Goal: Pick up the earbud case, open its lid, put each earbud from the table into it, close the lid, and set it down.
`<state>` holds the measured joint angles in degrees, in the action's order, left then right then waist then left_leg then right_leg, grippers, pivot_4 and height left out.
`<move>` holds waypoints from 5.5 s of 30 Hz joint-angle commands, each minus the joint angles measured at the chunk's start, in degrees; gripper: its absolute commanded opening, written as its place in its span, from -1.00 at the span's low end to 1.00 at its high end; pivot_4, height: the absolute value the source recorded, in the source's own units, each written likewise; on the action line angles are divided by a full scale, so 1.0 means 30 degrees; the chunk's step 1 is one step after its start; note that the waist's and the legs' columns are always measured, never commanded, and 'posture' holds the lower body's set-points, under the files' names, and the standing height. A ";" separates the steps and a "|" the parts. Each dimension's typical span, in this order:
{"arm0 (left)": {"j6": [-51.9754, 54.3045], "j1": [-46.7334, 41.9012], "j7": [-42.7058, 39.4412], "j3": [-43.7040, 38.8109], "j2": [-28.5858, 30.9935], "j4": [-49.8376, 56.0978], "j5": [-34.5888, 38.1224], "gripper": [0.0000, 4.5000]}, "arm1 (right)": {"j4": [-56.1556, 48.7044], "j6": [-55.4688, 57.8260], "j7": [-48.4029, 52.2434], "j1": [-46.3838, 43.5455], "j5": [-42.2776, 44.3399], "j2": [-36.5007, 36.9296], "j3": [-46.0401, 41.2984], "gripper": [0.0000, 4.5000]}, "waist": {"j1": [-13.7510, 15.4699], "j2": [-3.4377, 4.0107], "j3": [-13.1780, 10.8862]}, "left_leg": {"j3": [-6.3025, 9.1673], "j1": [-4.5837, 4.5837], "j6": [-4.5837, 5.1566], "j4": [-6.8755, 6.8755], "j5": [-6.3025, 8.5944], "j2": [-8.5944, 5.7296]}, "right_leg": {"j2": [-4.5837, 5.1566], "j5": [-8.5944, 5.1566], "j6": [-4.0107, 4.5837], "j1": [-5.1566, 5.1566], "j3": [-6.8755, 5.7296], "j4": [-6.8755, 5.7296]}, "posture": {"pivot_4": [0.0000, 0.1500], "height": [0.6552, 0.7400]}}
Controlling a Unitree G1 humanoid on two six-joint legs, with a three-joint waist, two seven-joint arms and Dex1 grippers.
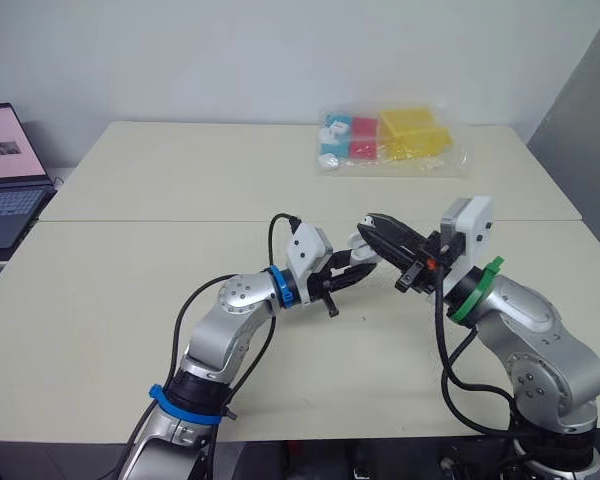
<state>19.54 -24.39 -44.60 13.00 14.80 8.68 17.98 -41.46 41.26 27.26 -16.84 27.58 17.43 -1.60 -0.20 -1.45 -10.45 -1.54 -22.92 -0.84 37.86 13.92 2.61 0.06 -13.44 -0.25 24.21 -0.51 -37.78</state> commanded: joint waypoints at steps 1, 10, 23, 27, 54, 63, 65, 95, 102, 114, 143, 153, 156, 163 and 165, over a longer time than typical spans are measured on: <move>-0.0198 -0.0450 -0.0128 -0.0391 -0.0044 0.0468 0.0393 -0.66 | -0.0025 -0.1267 -0.0219 0.0207 -0.0525 0.0047 0.0666 -0.81 | 0.0003 0.0000 0.0000 | 0.0001 -0.0002 0.0000 0.0000 0.0000 0.0000 | 0.0000 0.0000 0.0000 0.0000 0.0000 0.0000 | 1.00 1.00; 0.0045 -0.0447 -0.0145 -0.0391 0.0062 0.0627 0.0528 -0.66 | 0.0583 -0.3090 -0.0097 0.1552 -0.1464 0.0368 0.1696 -0.81 | 0.0009 -0.0001 0.0000 | -0.0002 -0.0005 0.0000 0.0001 0.0000 -0.0002 | 0.0006 0.0000 0.0000 -0.0001 -0.0001 0.0012 | 1.00 1.00; 0.0242 -0.0474 -0.0177 -0.0450 0.0184 0.0685 0.0748 -0.66 | 0.1993 -0.5494 -0.0176 0.2447 -0.2623 0.0057 0.2403 -0.81 | 0.0008 -0.0001 -0.0001 | -0.0003 -0.0004 0.0000 0.0000 0.0000 -0.0002 | 0.0005 0.0000 0.0000 0.0000 0.0000 0.0013 | 1.00 1.00; 0.0268 -0.0500 -0.0103 -0.0499 0.0142 0.0665 0.0775 -0.66 | 0.2094 -0.5684 -0.0218 0.2484 -0.2812 -0.0127 0.2670 -0.81 | 0.0010 -0.0001 0.0000 | -0.0001 -0.0004 0.0000 -0.0001 0.0000 0.0001 | 0.0004 0.0000 0.0001 0.0000 -0.0002 0.0013 | 1.00 1.00; 0.0505 -0.0348 0.0045 -0.0644 0.0081 0.0979 0.0816 -0.66 | 0.0974 -0.4594 -0.0908 0.2951 -0.1949 0.0382 0.2151 0.29 | 0.0015 -0.0001 -0.0001 | -0.0004 -0.0006 0.0000 -0.0003 0.0001 -0.0001 | 0.0009 -0.0001 0.0001 0.0001 0.0002 0.0019 | 1.00 1.00; 0.0439 -0.0198 -0.0012 -0.0701 0.0173 0.0876 0.0711 -0.66 | -0.1681 -0.2724 -0.0813 0.2543 0.0382 0.1534 0.0322 0.29 | 0.0018 -0.0001 -0.0002 | 0.0003 -0.0012 -0.0001 -0.0006 0.0000 0.0000 | 0.0009 -0.0001 0.0002 0.0002 -0.0004 0.0022 | 1.00 1.00; 0.0404 -0.0174 -0.0051 -0.0692 0.0219 0.0868 0.0686 -0.66 | -0.2217 -0.1867 -0.0787 0.2037 0.1199 0.2333 -0.0388 0.29 | 0.0010 -0.0002 -0.0002 | -0.0003 -0.0011 -0.0001 -0.0005 0.0001 -0.0001 | 0.0012 0.0000 0.0000 0.0000 0.0000 0.0030 | 1.00 1.00; -0.1447 0.0027 -0.2549 0.0944 0.1123 0.0939 -0.0134 -0.66 | 0.8373 0.5754 1.0181 -1.0559 0.2908 0.9821 0.4039 -1.00 | 0.0024 0.0004 -0.0014 | -0.0019 -0.0028 0.0011 -0.0233 0.0005 0.0001 | -0.0006 -0.0055 0.0077 0.0049 0.0006 0.0171 | 1.00 1.00; -0.1361 -0.0054 -0.2309 0.0802 0.0981 0.0777 -0.0081 -0.66 | 0.7467 0.5969 1.0722 -0.9762 0.2943 1.0552 0.3917 -1.00 | 0.0027 0.0003 -0.0013 | -0.0020 -0.0027 0.0011 -0.0242 0.0005 0.0000 | -0.0006 -0.0054 0.0076 0.0044 0.0005 0.0185 | 1.00 1.00; -0.0742 -0.0223 -0.2038 0.0418 0.0571 0.0680 0.0149 -0.66 | 0.5980 0.5236 1.0173 -0.7882 0.2244 1.0501 0.3936 -1.00 | 0.0025 0.0003 -0.0013 | -0.0015 -0.0020 0.0010 -0.0238 0.0005 -0.0002 | -0.0008 -0.0053 0.0075 0.0035 -0.0003 0.0179 | 1.00 1.00; 1.7268 -0.1052 0.0933 -0.2361 0.1570 -0.1833 0.6415 -0.66 | 0.0666 -0.2980 0.8804 0.2592 -0.1749 1.2730 -0.0300 -1.00 | -0.0029 -0.0001 -0.0011 | 0.0014 0.0058 -0.0005 -0.0108 -0.0004 -0.0012 | -0.0008 -0.0058 0.0069 -0.0014 -0.0018 0.0004 | 1.00 1.00; 1.9192 -0.0820 0.2003 -0.3063 0.1952 -0.1879 0.6737 0.32 | 0.0884 -0.3128 0.9010 0.2233 -0.1779 1.2762 -0.0221 -1.00 | -0.0046 -0.0003 -0.0010 | 0.0034 0.0058 -0.0004 -0.0003 -0.0003 -0.0007 | -0.0008 -0.0057 0.0070 -0.0025 -0.0018 -0.0071 | 1.00 1.00; 1.9289 -0.0683 0.1976 -0.3102 0.2508 -0.1506 0.6905 0.75 | 0.0935 -0.3068 0.9052 0.2061 -0.1734 1.2727 -0.0185 -1.00 | -0.0071 -0.0009 -0.0006 | 0.0037 0.0086 -0.0004 -0.0002 -0.0003 -0.0002 | -0.0010 -0.0057 0.0071 -0.0042 -0.0018 -0.0083 | 1.00 1.00; 1.8570 0.1437 0.0626 -0.3693 0.6552 0.1835 0.7611 0.99 | 0.1108 -0.2126 0.9991 0.1084 -0.0645 1.2994 -0.0136 -1.00 | -0.0568 -0.0011 -0.0003 | 0.0039 0.0119 -0.0004 -0.0023 -0.0003 0.0035 | -0.0014 -0.0064 0.0087 -0.0038 -0.0006 -0.0102 | 1.00 1.00; 1.6677 0.2563 -0.0338 -0.3431 0.8080 0.3212 0.7154 0.99 | 0.1296 -0.2336 1.0384 0.0828 -0.0246 1.2946 -0.0263 -1.00 | -0.0617 -0.0013 -0.0003 | 0.0057 0.0155 -0.0003 -0.0054 0.0000 0.0061 | 0.0001 -0.0068 0.0097 -0.0039 0.0028 -0.0100 | 1.00 1.00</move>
<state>72.98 -19.18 -44.14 2.89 36.09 15.93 41.74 -37.00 34.75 57.26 -13.11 25.13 55.89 -0.87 -2.05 -1.49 -10.46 -1.35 -22.43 -0.85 37.66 13.92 2.79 0.06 -13.68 0.11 24.09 -0.44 -38.09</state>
